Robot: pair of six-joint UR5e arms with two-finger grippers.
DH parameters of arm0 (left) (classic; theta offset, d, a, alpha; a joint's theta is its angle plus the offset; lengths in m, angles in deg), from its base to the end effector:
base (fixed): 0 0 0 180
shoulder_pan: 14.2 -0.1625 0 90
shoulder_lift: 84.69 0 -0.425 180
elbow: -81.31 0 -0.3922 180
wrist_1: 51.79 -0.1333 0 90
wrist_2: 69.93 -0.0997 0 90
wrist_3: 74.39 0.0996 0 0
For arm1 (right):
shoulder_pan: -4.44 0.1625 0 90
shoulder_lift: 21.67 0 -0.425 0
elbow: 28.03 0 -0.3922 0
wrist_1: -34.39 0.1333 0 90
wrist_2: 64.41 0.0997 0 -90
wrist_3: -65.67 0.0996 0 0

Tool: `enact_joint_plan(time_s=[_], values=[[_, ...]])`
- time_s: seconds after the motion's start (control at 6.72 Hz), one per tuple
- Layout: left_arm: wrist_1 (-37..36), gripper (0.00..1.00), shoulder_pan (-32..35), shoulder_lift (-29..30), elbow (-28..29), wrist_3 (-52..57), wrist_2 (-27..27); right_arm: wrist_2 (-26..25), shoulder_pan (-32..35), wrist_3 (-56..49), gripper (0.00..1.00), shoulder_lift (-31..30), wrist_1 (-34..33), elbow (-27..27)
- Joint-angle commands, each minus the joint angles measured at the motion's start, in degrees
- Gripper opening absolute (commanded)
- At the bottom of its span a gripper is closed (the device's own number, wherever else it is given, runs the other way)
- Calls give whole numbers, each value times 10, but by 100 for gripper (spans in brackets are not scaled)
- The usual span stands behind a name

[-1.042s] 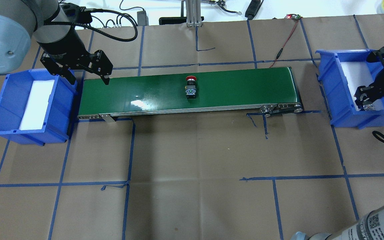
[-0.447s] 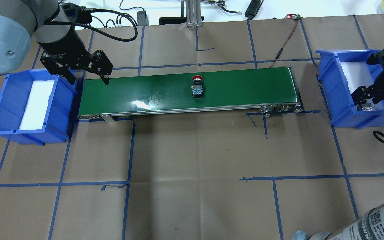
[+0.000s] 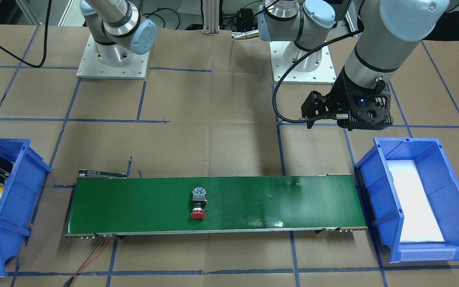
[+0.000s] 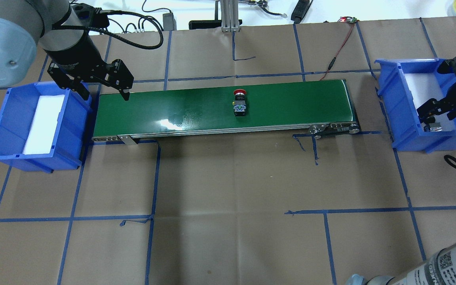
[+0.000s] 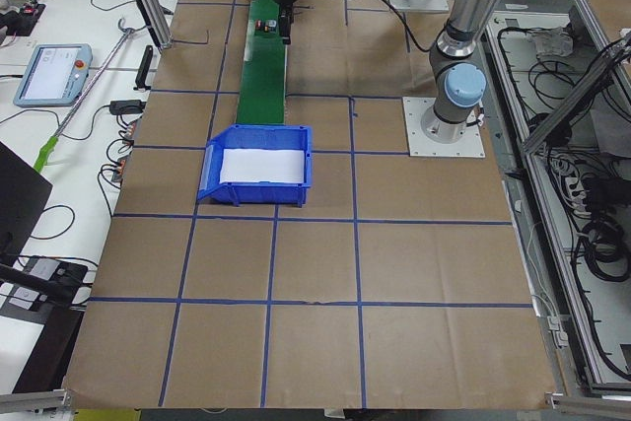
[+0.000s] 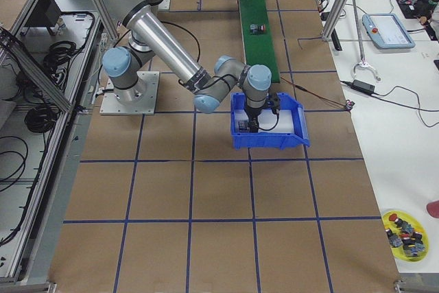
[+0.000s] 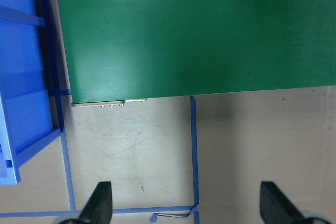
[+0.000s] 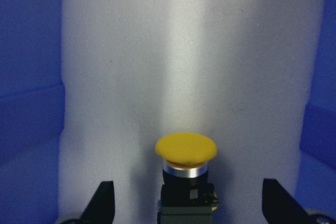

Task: Transport two buttons from left to right
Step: 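Carry the yellow button into the bin and lower it onto the foam, then open the right gripper and raise it out of the bin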

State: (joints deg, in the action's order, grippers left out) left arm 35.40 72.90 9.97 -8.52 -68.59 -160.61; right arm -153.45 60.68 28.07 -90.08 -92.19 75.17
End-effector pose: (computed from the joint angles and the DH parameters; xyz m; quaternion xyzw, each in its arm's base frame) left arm -0.1055 -0.5283 0.4529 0.0254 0.9996 0.0151 0.0048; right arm -0.2108 -0.5582 0.2375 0.0336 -0.9993 0.0176 0.0023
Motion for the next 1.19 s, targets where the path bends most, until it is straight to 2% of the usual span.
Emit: enact_joint_plan(time_s=[0.0,0.3,0.45,0.89,1.04], values=[[0,100,0,0,0,0,1,-6,17,48,100,-42,6,-2],[0,100,0,0,1,0,1,-2,47,73,100,-100,13,-8],[0,100,0,0,1,0,1,0,68,126,100,-123,34,-8],[0,100,0,1,1,0,1,0,190,315,100,-195,71,-6],[0,100,0,0,1,0,1,1,238,375,100,-197,85,-7]])
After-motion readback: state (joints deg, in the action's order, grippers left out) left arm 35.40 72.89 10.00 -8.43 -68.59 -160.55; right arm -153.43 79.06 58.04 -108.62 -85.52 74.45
